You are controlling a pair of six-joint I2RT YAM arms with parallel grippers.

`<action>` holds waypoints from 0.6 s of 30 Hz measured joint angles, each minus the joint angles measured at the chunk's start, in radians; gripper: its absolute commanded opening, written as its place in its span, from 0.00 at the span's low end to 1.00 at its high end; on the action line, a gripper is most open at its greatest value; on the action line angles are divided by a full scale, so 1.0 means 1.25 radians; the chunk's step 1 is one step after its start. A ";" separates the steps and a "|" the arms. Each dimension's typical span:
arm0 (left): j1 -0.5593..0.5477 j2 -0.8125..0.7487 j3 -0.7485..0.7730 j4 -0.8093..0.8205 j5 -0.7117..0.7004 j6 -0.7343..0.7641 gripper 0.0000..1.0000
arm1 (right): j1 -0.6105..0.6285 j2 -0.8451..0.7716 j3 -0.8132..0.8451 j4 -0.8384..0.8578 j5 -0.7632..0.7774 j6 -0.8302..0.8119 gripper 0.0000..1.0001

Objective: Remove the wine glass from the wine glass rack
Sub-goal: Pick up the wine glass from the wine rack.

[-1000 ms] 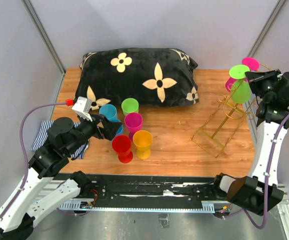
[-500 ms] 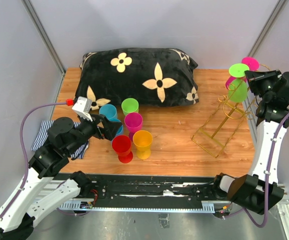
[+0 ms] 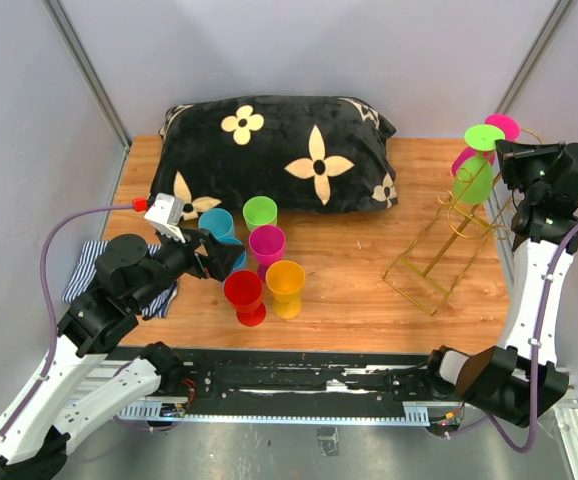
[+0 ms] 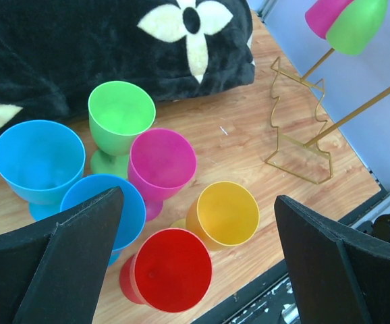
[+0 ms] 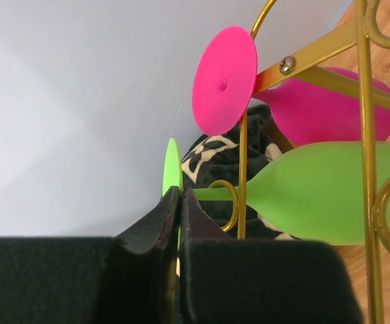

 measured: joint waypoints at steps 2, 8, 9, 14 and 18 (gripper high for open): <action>0.000 0.000 -0.001 0.001 0.000 -0.001 1.00 | 0.000 0.000 0.000 0.000 0.012 0.008 0.01; 0.000 0.000 -0.001 0.006 0.000 -0.003 1.00 | 0.005 0.007 0.000 0.000 0.011 0.018 0.01; 0.000 0.000 -0.001 0.006 0.000 -0.004 1.00 | 0.006 0.010 0.000 0.000 0.008 0.019 0.01; 0.000 0.000 -0.001 0.006 0.000 -0.006 0.99 | 0.017 0.014 0.000 0.000 0.006 0.019 0.01; 0.000 0.000 -0.001 0.006 0.000 -0.006 1.00 | 0.026 0.016 0.000 0.000 -0.001 0.019 0.01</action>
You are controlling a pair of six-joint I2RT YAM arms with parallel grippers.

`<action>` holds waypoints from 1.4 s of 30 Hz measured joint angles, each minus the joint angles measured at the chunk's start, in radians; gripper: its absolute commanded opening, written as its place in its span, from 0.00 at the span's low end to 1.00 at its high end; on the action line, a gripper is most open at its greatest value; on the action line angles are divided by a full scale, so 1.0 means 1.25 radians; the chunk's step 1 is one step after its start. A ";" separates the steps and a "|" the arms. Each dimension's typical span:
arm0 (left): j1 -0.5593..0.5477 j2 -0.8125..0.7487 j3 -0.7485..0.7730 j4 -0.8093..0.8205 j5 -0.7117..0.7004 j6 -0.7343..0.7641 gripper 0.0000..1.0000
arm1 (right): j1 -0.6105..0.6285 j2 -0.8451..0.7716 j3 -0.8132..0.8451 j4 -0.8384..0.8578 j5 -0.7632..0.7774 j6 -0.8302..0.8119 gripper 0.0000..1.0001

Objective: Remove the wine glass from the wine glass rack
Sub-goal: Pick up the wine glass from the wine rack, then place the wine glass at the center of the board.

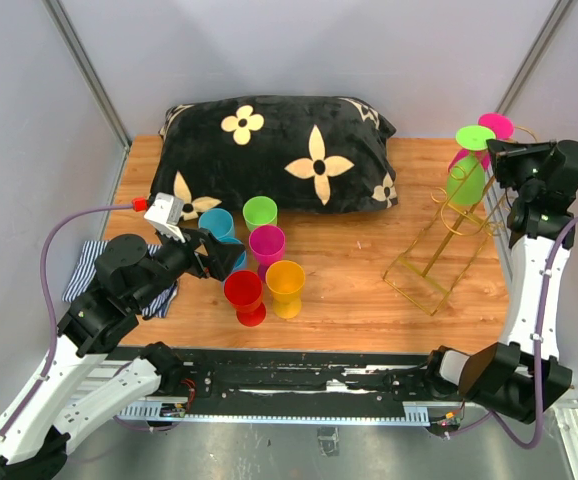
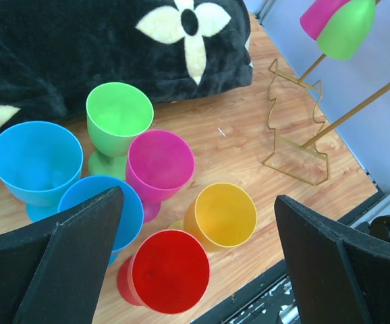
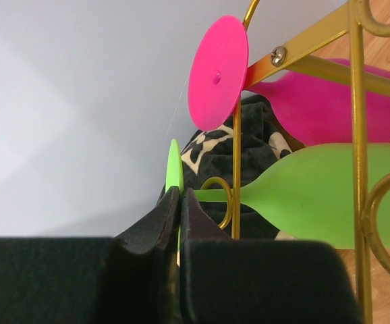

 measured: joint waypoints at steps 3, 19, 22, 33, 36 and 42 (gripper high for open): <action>0.000 0.000 0.000 0.000 0.000 0.000 1.00 | 0.012 0.001 0.000 0.000 -0.001 0.000 0.01; 0.000 0.000 0.000 0.000 0.005 -0.005 1.00 | 0.036 0.029 0.035 0.013 -0.072 -0.006 0.01; 0.000 0.000 0.000 0.001 0.009 -0.006 1.00 | 0.043 0.042 0.049 0.018 -0.121 -0.022 0.01; 0.000 -0.006 -0.004 0.045 0.028 -0.051 1.00 | 0.143 0.073 0.163 0.049 -0.378 -0.177 0.01; 0.000 -0.014 -0.015 0.074 0.036 -0.076 1.00 | 0.191 0.065 0.163 0.073 -0.441 -0.214 0.01; 0.000 -0.029 -0.063 0.154 0.078 -0.140 1.00 | 0.337 0.001 0.142 0.054 -0.504 -0.329 0.01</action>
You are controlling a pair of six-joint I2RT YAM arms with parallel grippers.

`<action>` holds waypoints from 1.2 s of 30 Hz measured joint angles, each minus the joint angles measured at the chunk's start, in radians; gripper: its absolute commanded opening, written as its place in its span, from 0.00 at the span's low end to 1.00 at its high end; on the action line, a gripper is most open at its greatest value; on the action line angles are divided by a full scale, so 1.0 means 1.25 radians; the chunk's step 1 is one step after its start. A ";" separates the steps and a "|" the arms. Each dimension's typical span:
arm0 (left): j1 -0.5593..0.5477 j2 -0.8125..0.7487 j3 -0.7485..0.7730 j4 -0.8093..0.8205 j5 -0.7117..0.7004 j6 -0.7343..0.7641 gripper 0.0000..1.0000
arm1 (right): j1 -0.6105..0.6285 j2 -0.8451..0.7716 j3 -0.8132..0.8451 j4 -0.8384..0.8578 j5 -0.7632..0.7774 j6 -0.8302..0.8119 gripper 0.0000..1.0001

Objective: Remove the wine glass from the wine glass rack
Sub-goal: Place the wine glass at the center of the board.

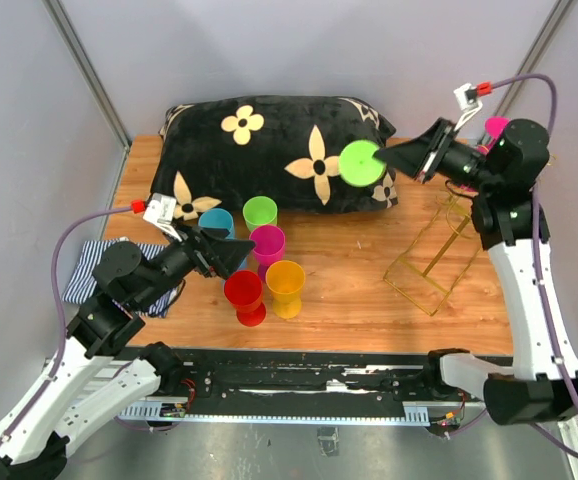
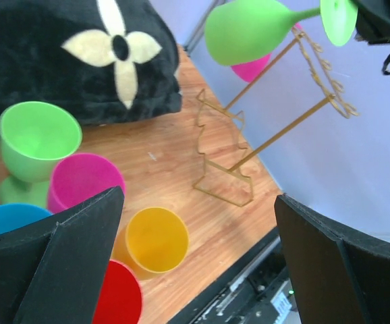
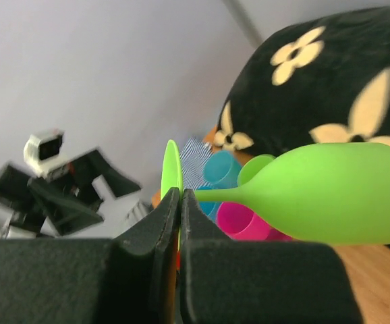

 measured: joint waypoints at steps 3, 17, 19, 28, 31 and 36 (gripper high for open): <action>0.000 -0.001 -0.032 0.061 0.045 -0.038 1.00 | 0.083 -0.048 -0.021 -0.031 -0.013 -0.071 0.01; -0.016 0.073 -0.151 0.417 0.269 -0.209 0.91 | 0.412 -0.231 -0.213 -0.167 0.051 -0.309 0.01; -0.051 0.095 -0.155 0.438 0.275 -0.211 0.89 | 0.445 -0.234 -0.224 -0.172 0.074 -0.316 0.01; -0.194 0.187 -0.111 0.438 0.257 -0.145 0.57 | 0.509 -0.244 -0.263 -0.179 0.140 -0.331 0.01; -0.195 0.194 -0.107 0.437 0.256 -0.128 0.39 | 0.509 -0.251 -0.275 -0.180 0.144 -0.331 0.01; -0.200 0.214 -0.094 0.417 0.269 -0.098 0.28 | 0.509 -0.266 -0.276 -0.177 0.148 -0.331 0.01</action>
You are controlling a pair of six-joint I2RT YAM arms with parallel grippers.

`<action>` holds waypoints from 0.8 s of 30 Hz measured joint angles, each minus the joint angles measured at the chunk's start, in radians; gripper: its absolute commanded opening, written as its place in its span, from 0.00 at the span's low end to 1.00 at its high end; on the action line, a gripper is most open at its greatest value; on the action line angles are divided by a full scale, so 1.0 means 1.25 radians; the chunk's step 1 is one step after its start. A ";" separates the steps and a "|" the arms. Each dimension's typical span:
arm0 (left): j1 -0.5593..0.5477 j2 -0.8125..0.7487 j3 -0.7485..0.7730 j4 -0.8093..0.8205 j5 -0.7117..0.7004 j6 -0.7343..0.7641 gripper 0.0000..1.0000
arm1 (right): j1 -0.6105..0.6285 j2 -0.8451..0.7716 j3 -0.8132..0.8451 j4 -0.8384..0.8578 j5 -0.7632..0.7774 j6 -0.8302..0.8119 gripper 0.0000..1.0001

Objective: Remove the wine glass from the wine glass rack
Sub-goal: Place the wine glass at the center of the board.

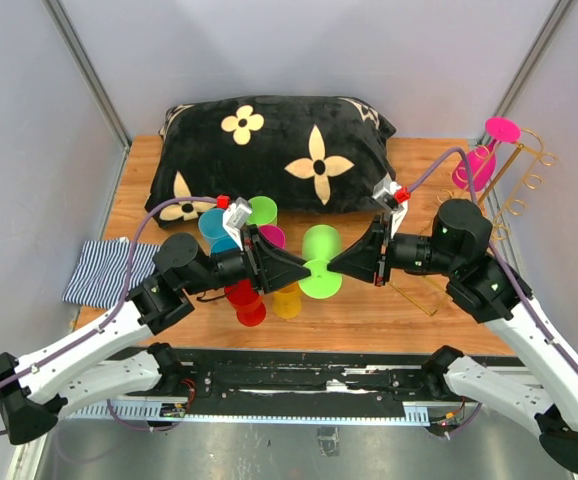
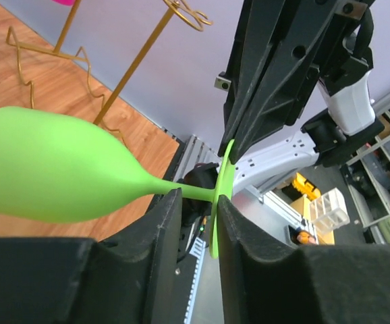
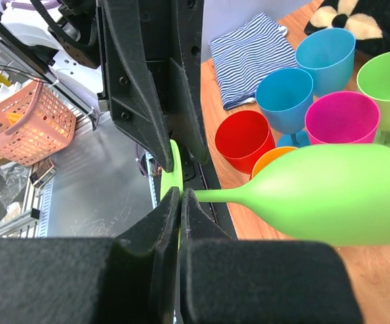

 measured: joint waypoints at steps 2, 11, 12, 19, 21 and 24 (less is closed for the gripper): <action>-0.001 0.001 0.001 -0.002 0.012 0.007 0.21 | 0.000 -0.011 -0.002 0.003 0.001 0.000 0.01; -0.034 0.030 0.013 0.002 0.050 0.042 0.00 | 0.001 -0.035 -0.011 -0.006 0.000 -0.008 0.35; -0.037 0.031 0.013 0.000 0.049 0.045 0.01 | 0.001 -0.038 -0.013 -0.010 0.000 -0.013 0.40; -0.043 0.020 0.012 0.005 0.037 0.062 0.01 | 0.005 -0.092 -0.045 -0.076 0.007 -0.076 0.56; -0.045 0.018 0.012 0.014 0.035 0.066 0.00 | 0.005 -0.100 -0.051 -0.093 0.007 -0.085 0.55; -0.053 0.018 0.011 0.025 0.034 0.073 0.01 | 0.005 -0.098 -0.052 -0.103 0.002 -0.097 0.43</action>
